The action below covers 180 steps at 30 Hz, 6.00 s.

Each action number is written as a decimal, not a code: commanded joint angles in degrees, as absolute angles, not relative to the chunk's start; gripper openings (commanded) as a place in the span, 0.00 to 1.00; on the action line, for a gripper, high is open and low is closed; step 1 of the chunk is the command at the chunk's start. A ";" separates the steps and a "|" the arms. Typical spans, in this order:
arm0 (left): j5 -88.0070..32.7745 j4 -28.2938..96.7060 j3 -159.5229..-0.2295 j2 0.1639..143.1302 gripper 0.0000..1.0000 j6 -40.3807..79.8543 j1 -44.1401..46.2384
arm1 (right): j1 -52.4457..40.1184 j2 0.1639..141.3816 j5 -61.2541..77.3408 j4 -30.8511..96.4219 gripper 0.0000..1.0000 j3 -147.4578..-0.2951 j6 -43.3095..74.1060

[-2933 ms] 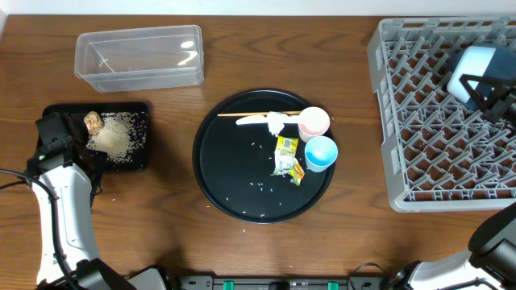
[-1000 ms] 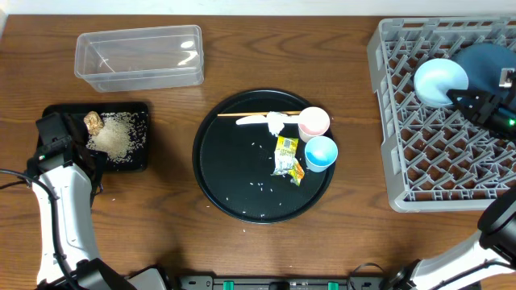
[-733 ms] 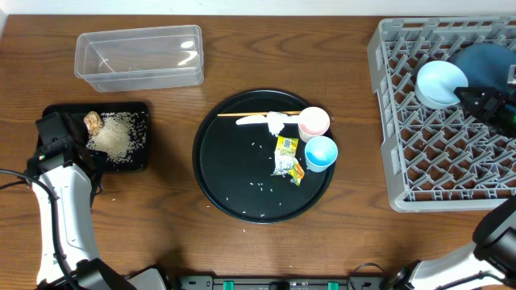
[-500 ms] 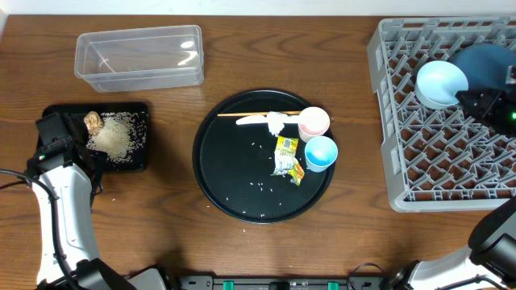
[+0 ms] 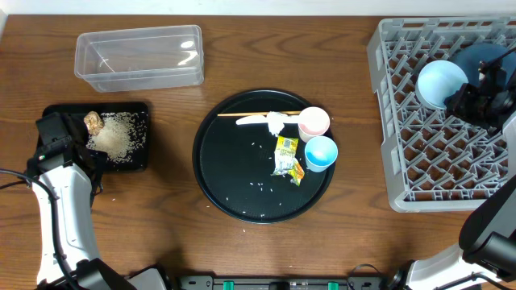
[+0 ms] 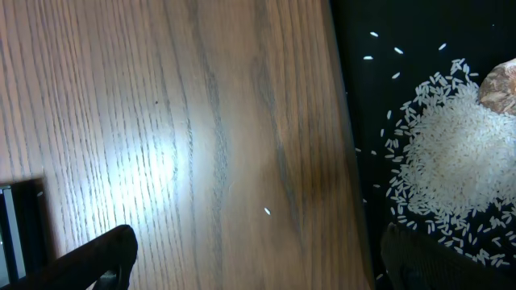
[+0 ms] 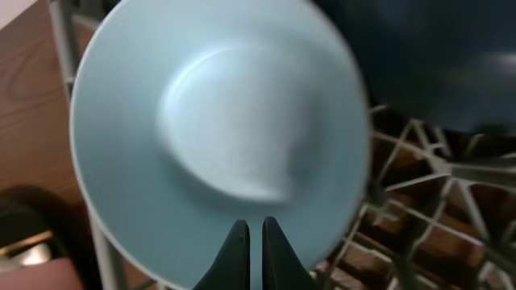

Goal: Sort waste into correct bins and load items into the dishwasher rack
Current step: 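Lower the bowl into the rack beside the blue plate, right gripper, then open the right gripper and lift it off the bowl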

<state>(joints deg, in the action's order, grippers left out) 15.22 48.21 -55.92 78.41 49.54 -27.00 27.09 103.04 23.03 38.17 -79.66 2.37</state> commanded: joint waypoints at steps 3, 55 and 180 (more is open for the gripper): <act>16.12 48.56 -56.49 78.56 0.98 50.06 -27.31 | 27.16 102.50 19.84 37.91 0.03 -79.88 3.20; 16.12 48.56 -56.49 78.56 0.98 50.06 -27.31 | 26.94 106.37 13.63 34.46 0.03 -75.68 5.74; 16.14 48.56 -56.49 78.56 0.98 50.06 -27.31 | 5.98 96.49 -3.03 37.32 0.65 -77.14 -3.90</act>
<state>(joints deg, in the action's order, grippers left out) 15.22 48.21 -55.92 78.43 49.54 -27.00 6.72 95.33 0.49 37.39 -76.79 -3.20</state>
